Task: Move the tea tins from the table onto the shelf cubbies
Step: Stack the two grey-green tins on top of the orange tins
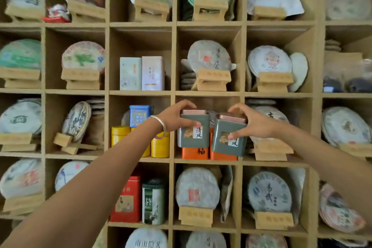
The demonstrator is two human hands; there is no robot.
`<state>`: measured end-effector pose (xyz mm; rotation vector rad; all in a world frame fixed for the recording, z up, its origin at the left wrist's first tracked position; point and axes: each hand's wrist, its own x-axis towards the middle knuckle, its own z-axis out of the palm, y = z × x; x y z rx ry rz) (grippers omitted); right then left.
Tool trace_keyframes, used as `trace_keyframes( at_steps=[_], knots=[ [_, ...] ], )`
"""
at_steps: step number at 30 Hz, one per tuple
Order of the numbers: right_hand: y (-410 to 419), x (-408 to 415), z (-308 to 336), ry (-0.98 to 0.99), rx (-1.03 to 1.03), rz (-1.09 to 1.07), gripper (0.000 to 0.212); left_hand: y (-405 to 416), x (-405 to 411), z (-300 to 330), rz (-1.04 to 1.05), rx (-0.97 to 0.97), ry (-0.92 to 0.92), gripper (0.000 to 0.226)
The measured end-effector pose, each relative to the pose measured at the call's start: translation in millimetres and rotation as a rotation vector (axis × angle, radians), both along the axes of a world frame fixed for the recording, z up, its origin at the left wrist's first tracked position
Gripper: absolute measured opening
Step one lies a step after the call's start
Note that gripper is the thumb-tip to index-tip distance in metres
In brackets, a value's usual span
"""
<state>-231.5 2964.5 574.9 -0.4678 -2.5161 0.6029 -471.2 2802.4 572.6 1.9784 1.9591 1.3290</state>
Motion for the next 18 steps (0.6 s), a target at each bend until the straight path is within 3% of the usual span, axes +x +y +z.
trace_keyframes(
  at_steps=[5,11,18],
  knots=[
    [37.5,-46.4,27.2,0.070,0.014,-0.025,0.075,44.7,-41.4,13.4,-0.016,0.098,-0.046,0.058],
    [69.4,-76.9,31.0,0.142,-0.013,-0.059,0.077,81.3,-76.0,1.4,-0.090,0.161,-0.270,0.058],
    [90.8,-99.2,28.8,0.118,0.036,-0.062,0.079,107.5,-86.6,0.1,-0.107,0.177,-0.271,0.053]
  ],
)
